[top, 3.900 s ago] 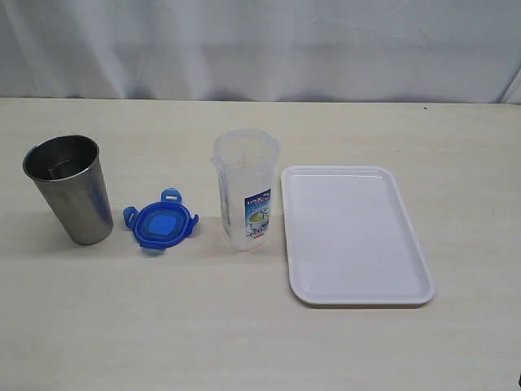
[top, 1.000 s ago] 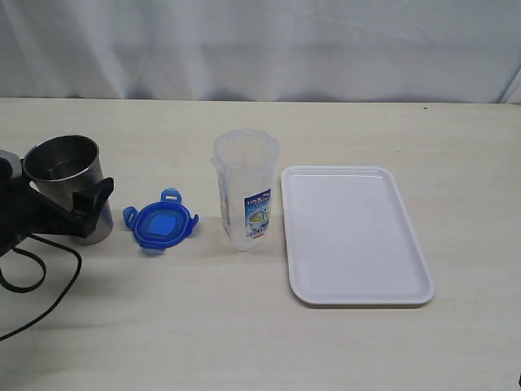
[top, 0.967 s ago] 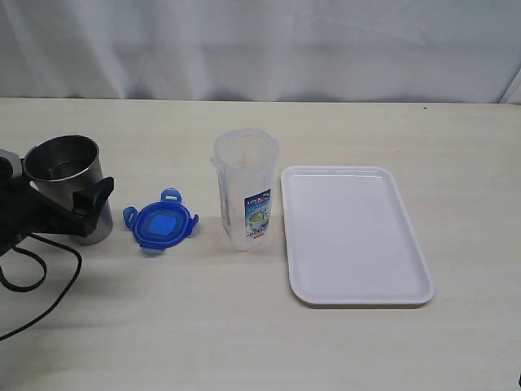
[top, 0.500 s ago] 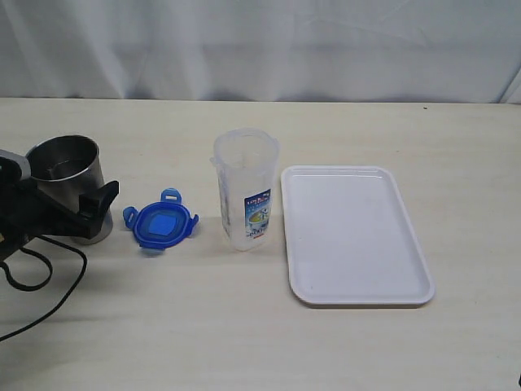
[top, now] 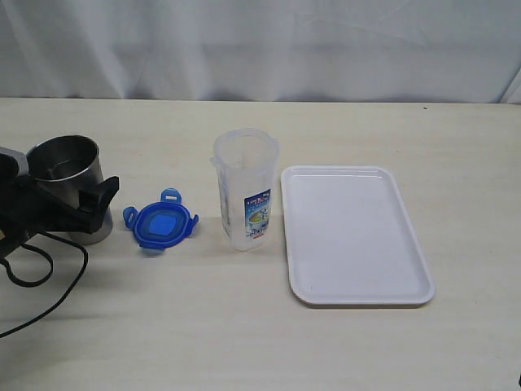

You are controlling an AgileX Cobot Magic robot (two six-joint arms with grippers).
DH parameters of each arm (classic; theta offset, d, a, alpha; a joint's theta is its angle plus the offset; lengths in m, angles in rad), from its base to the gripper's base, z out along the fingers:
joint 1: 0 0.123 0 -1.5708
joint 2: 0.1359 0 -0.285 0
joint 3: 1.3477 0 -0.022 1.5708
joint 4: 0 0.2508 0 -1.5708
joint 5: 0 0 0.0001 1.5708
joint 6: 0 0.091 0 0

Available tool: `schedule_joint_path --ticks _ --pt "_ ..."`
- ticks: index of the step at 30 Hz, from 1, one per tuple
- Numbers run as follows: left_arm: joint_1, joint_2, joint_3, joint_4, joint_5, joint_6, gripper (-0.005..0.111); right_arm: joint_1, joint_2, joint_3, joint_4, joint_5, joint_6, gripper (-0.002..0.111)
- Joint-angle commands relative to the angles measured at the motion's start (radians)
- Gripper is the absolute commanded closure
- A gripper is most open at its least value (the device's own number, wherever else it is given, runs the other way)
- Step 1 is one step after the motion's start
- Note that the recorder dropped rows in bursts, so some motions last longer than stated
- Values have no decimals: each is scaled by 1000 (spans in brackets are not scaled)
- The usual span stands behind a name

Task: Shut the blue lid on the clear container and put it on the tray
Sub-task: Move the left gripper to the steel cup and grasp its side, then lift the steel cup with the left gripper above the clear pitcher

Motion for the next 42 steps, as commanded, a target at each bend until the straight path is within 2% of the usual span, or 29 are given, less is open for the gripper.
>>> schedule_joint_path --ticks 1,8,11,13,14,26,37,42 --pt "-1 2 -6 1 -9 -8 17 -4 2 2 1 -11 4 104" --pt "-1 2 -6 8 -9 -8 59 -4 2 2 1 -11 4 104" --pt "-1 2 -6 8 -9 -8 82 -4 2 2 1 -11 4 104" --pt "-1 2 -6 11 9 -8 102 -4 2 2 1 -11 4 104" --pt "-1 2 -6 13 10 -5 107 -4 2 2 1 -11 4 104" --pt "-1 2 -8 19 -9 -11 107 -4 2 2 1 -11 4 104" --pt "-1 -49 -74 140 -9 -110 107 -4 2 2 1 -11 4 104" --pt "-1 -85 -108 131 -9 -110 107 -4 2 2 1 -11 4 104"
